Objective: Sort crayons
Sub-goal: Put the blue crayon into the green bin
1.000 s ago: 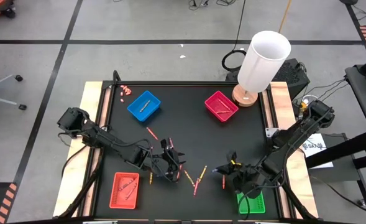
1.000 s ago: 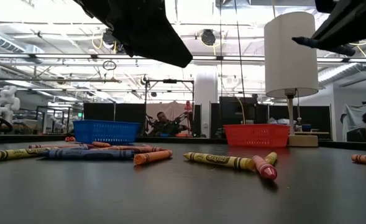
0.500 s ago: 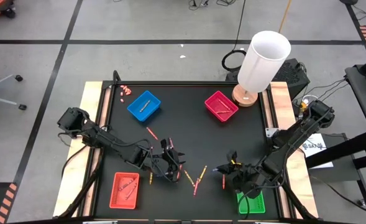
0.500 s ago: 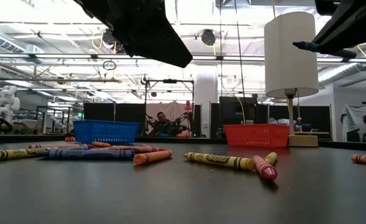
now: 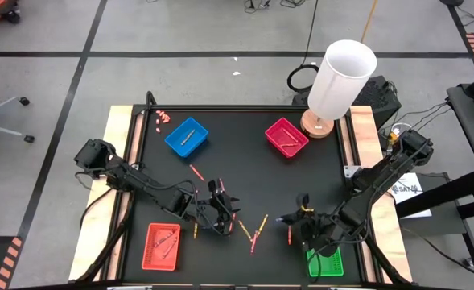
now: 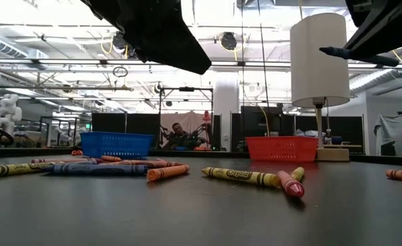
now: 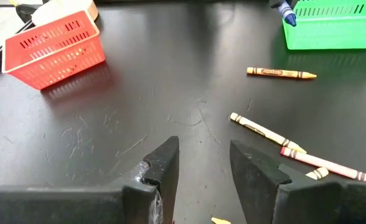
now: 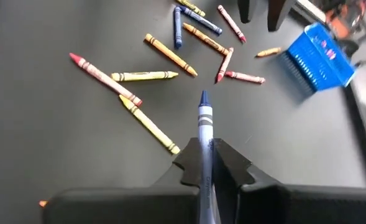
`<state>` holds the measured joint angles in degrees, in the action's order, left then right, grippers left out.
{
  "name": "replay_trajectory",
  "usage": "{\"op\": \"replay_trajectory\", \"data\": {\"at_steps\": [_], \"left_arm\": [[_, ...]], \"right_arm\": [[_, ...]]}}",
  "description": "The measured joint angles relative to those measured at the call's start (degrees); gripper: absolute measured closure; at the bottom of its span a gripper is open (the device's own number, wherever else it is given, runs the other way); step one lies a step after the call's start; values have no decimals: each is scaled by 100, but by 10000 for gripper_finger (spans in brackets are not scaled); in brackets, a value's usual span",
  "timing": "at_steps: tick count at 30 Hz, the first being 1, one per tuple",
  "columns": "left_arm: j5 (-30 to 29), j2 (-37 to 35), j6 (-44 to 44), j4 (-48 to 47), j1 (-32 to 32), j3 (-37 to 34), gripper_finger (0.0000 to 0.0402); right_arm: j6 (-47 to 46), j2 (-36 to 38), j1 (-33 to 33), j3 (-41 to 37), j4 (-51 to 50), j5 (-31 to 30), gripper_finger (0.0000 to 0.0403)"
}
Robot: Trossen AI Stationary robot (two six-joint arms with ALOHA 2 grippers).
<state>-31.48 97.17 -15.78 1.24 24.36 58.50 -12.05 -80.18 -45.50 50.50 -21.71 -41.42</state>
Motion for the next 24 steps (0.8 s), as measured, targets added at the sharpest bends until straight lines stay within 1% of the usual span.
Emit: {"op": "replay_trajectory", "data": {"at_steps": [4, 8, 12, 17, 19, 24], "left_arm": [[2, 0, -68, -26, 0, 0, 261], [9, 0, -422, -27, 41, 0, 261], [22, 0, -802, -2, 137, 0, 261], [26, 0, -943, 77, 234, 0, 261], [21, 0, -945, 188, 274, 0, 261], [13, 0, -956, 486, 330, 0, 261]], "right_arm": [[-1017, 2, 0, 0, 1, 359, 398], [-1594, 2, -2, 143, -238, 1024, 399], [-1731, 4, -35, 388, -734, 1999, 399], [-1464, 4, -221, 736, -1417, 2793, 399], [-1443, 4, -313, 895, -1695, 2957, 399], [-1583, 4, -614, 1244, -2250, 2969, 399]]}}
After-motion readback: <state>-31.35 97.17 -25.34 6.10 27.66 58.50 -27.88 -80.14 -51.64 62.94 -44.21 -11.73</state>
